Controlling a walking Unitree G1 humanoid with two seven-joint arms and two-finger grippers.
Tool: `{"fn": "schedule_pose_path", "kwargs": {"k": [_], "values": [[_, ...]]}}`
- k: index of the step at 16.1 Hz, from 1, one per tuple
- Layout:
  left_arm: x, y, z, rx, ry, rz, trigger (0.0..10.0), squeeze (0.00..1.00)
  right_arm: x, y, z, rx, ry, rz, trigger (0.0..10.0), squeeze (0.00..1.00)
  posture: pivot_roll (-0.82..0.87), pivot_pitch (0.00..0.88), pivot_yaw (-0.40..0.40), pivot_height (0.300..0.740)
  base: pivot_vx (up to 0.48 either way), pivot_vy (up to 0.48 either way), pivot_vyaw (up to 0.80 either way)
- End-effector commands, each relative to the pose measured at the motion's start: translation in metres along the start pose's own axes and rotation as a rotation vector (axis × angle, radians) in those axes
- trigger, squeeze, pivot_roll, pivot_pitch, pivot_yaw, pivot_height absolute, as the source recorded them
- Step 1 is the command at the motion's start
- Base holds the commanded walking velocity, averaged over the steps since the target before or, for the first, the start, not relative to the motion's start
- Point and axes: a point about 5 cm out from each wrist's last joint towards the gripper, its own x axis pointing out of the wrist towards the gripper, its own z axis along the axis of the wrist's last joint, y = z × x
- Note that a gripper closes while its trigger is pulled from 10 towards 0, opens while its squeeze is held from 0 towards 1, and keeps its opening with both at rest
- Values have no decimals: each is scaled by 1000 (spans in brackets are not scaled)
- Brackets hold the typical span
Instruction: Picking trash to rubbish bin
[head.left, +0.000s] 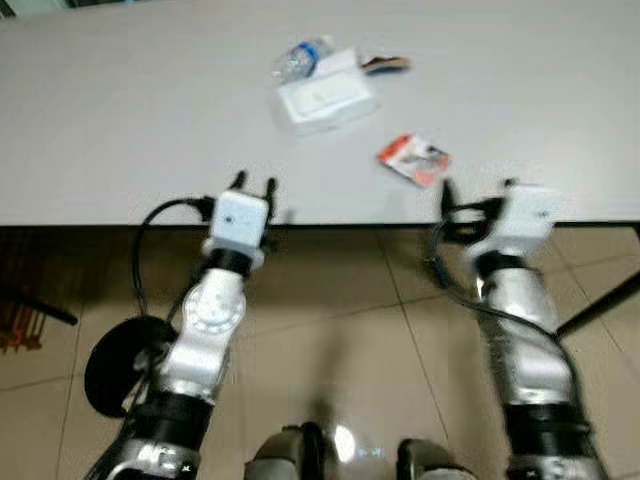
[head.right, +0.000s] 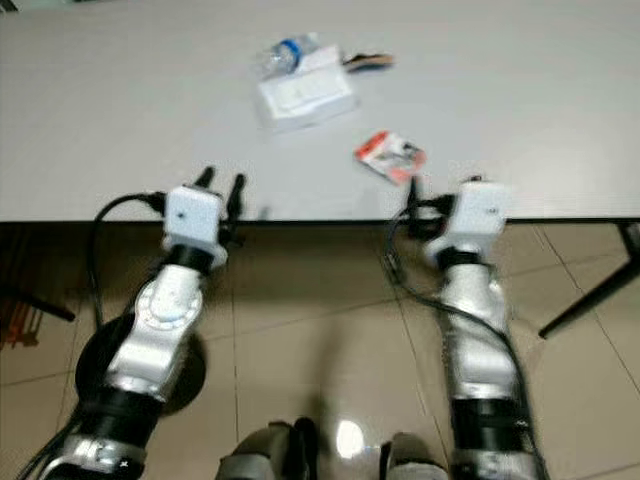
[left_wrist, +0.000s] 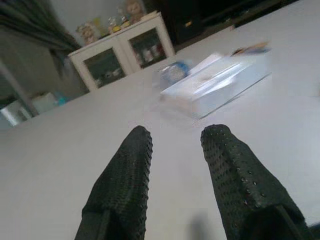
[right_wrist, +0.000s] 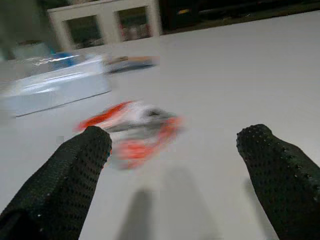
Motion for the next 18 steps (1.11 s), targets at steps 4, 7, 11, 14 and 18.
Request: {"fn": "schedule_pose_path", "kwargs": {"k": [4, 7, 11, 14, 18], "values": [[-1, -4, -4, -7, 21, -13, 10000, 0, 0, -5, 2, -12, 6, -6, 10000, 0, 28, 246, 147, 740, 321, 0, 0], [-1, -5, -3, -7, 22, -17, 10000, 0, 0, -4, 0, 6, 20, -3, 10000, 0, 32, 247, 148, 740, 325, 0, -533], [-2, -4, -4, -6, 23, -17, 10000, 0, 0, -3, 0, 0, 16, -9, 10000, 0, 33, 248, 148, 740, 328, 0, -200], [-1, -5, -4, -5, 25, -25, 10000, 0, 0, -2, -1, 2, 19, -9, 10000, 0, 32, 247, 149, 740, 334, 0, 0], [-1, -6, -4, -4, 22, -29, 10000, 0, 1, -2, 0, 3, 17, -7, 10000, 0, 33, 243, 151, 740, 345, 0, 0]]}}
